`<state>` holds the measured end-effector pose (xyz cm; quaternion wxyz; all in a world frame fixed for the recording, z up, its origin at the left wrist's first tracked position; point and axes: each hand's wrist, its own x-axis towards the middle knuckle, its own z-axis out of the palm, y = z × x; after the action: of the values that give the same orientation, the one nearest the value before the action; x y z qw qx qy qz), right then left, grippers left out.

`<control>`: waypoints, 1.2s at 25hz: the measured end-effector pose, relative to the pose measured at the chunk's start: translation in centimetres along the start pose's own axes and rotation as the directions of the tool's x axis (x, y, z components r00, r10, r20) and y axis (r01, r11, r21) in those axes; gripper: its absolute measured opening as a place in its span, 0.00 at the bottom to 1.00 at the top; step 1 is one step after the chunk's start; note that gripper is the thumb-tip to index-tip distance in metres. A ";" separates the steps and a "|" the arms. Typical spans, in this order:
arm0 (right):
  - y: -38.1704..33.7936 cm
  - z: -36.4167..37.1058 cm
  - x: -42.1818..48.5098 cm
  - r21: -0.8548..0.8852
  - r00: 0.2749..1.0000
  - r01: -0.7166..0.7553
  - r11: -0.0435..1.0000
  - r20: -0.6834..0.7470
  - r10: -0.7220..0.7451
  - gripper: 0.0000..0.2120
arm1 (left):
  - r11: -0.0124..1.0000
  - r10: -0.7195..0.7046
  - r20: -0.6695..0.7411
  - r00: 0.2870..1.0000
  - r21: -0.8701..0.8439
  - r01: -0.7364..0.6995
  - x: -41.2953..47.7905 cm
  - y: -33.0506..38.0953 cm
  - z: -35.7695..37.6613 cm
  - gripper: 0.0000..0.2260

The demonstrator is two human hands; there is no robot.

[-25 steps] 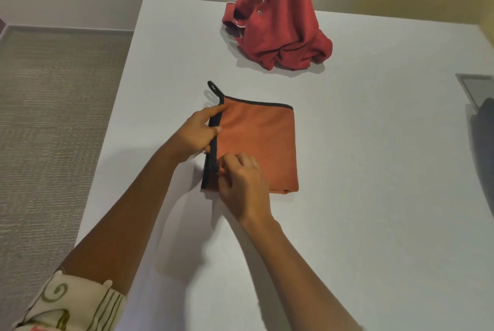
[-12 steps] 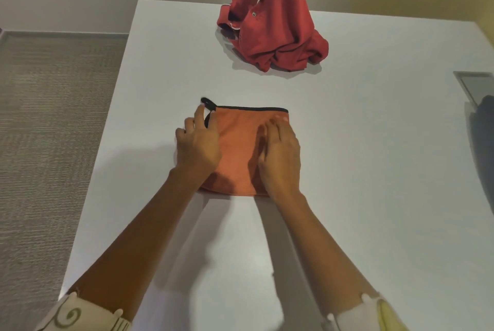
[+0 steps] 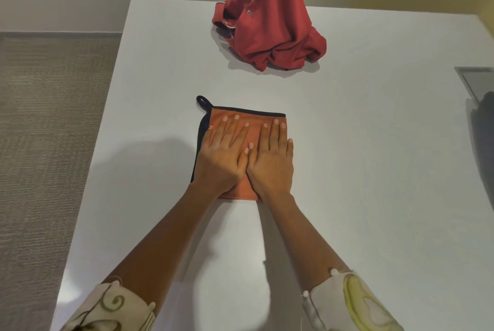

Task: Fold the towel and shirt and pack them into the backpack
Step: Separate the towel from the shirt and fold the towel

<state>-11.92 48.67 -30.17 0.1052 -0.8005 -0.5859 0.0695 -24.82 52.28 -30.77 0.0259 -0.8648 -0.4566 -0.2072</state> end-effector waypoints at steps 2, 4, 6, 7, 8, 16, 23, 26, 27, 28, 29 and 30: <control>-0.1 -0.2 -0.1 0.002 1.000 -0.009 1.000 0.009 0.009 0.28 | 0.999 -0.036 0.005 0.999 0.017 0.036 0.1 -0.2 0.0 0.23; 0.0 -0.2 0.0 0.009 1.000 -0.016 1.000 0.008 0.016 0.28 | 0.996 -0.078 0.056 0.995 0.039 0.076 0.3 -0.6 -0.2 0.25; 0.0 -0.2 0.1 0.018 1.000 -0.023 1.000 0.009 0.023 0.28 | 0.995 -0.088 0.072 0.993 0.060 0.084 0.3 -0.9 -0.2 0.27; 0.0 -0.2 0.2 0.023 1.000 -0.026 0.999 0.015 0.026 0.28 | 0.994 -0.091 0.080 0.993 0.061 0.086 0.3 -0.9 -0.2 0.27; 0.0 -0.2 0.2 0.021 0.999 -0.027 0.999 0.020 0.027 0.28 | 0.994 -0.093 0.082 0.992 0.058 0.089 0.3 -0.9 -0.2 0.27; 1.5 -1.0 0.3 0.133 0.989 0.118 0.984 0.067 -0.128 0.26 | 0.995 -0.103 0.179 0.978 0.028 0.100 0.4 -0.9 -0.9 0.29; 8.1 -4.9 -3.3 0.145 0.626 0.771 0.620 0.002 -0.780 0.24 | 0.888 0.434 0.016 0.901 -0.177 -0.425 -3.0 -1.8 -5.5 0.21; 10.3 -4.8 -3.6 0.037 0.469 0.880 0.474 0.100 -0.878 0.27 | 0.881 0.458 0.175 0.872 -0.221 -0.418 -4.7 -3.5 -7.0 0.25; 10.6 -4.7 -3.3 0.010 0.454 0.889 0.458 0.112 -0.884 0.26 | 0.884 0.456 0.207 0.866 -0.218 -0.413 -5.0 -4.0 -7.1 0.26; 10.6 -4.6 -3.0 -0.004 0.445 0.894 0.447 0.108 -0.889 0.24 | 0.882 0.463 0.228 0.857 -0.218 -0.418 -5.3 -4.5 -7.2 0.27; 10.5 -4.7 -2.7 -0.010 0.437 0.899 0.438 0.095 -0.895 0.22 | 0.875 0.476 0.242 0.845 -0.222 -0.430 -5.5 -4.9 -7.2 0.27; 10.3 -4.7 -2.5 -0.014 0.429 0.903 0.429 0.076 -0.900 0.20 | 0.869 0.488 0.253 0.835 -0.226 -0.440 -5.6 -5.1 -7.3 0.27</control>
<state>-2.00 42.90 -28.20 0.0884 -0.3646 -0.9269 0.0099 -34.13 49.21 -27.02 -0.0635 -0.9702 -0.2132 -0.0958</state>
